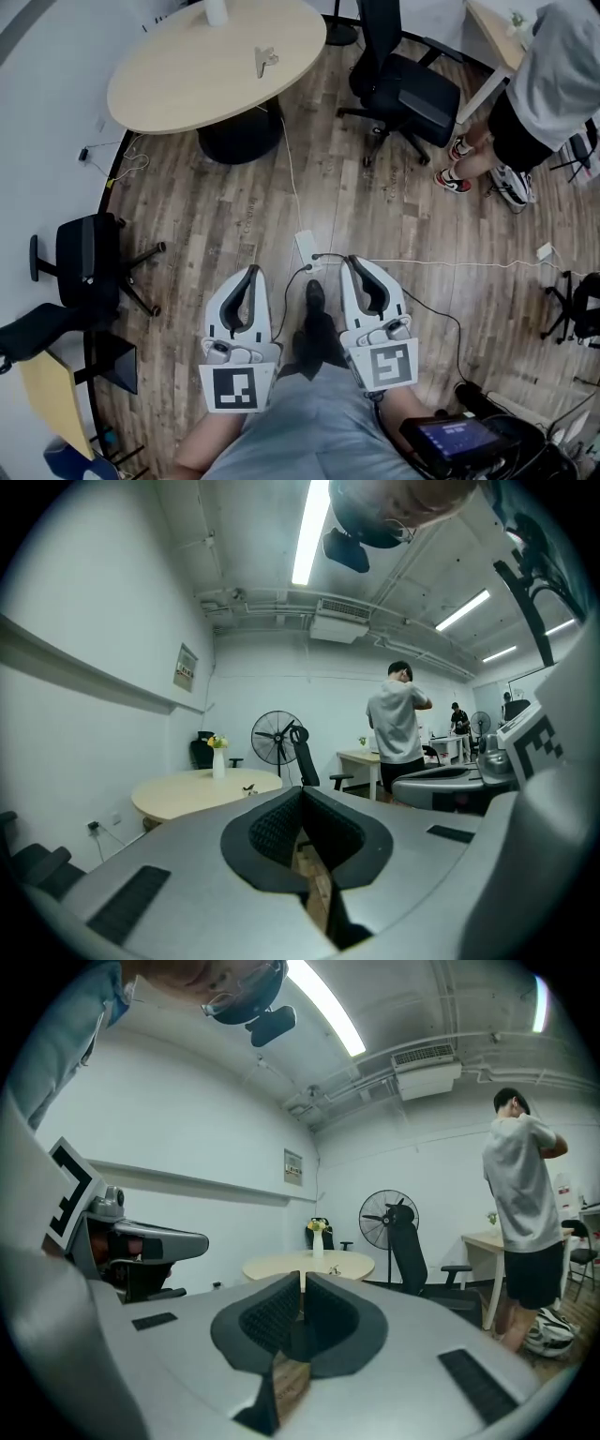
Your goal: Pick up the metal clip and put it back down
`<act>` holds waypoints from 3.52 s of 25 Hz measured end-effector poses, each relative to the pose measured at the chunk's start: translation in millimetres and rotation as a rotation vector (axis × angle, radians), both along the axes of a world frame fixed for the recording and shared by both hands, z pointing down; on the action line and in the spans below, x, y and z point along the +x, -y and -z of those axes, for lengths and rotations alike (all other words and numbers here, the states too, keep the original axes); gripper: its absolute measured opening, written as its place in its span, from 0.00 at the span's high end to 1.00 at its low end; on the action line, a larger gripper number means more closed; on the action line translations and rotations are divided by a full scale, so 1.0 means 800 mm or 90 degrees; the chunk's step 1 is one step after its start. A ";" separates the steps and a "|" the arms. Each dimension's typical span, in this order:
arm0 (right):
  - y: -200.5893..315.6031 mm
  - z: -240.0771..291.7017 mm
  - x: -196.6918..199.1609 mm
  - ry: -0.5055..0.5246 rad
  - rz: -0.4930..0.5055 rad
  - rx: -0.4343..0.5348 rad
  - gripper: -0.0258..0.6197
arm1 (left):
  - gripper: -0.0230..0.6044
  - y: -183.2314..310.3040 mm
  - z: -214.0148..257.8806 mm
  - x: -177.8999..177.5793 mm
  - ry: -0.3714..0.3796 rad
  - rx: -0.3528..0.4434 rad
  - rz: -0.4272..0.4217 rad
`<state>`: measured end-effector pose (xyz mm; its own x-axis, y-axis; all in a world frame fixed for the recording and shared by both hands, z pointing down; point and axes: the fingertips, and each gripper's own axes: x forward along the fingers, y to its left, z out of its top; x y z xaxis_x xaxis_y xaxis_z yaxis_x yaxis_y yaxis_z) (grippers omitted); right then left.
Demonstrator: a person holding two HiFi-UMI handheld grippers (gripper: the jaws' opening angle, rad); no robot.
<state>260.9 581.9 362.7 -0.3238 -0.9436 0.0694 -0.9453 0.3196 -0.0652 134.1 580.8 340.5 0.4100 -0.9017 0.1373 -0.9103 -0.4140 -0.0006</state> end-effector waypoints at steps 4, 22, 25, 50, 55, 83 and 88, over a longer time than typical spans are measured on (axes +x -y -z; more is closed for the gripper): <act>0.080 -0.002 0.018 0.013 0.012 0.001 0.88 | 0.93 0.079 0.003 0.021 0.021 0.000 0.005; 0.273 0.059 -0.010 0.003 0.109 0.041 0.88 | 0.93 0.227 0.095 -0.008 0.023 0.088 0.097; 0.300 0.050 -0.031 -0.005 0.112 0.033 0.88 | 0.93 0.255 0.083 -0.031 0.015 0.076 0.103; 0.625 0.065 -0.268 -0.035 0.030 0.030 0.88 | 0.93 0.589 0.089 -0.302 -0.024 0.083 0.080; 0.645 0.081 -0.270 -0.042 0.029 0.048 0.88 | 0.93 0.608 0.103 -0.304 -0.036 0.098 0.066; 1.019 0.058 -0.106 0.018 0.027 0.033 0.88 | 0.93 0.954 0.082 -0.146 0.043 0.062 0.073; 1.062 0.053 -0.110 0.022 0.028 0.028 0.88 | 0.93 0.999 0.081 -0.154 0.049 0.058 0.077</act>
<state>172.6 -267.9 320.1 -0.3659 -0.9305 0.0169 -0.9280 0.3635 -0.0825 11.1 -218.1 275.6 0.2897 -0.9538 0.0791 -0.9492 -0.2970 -0.1044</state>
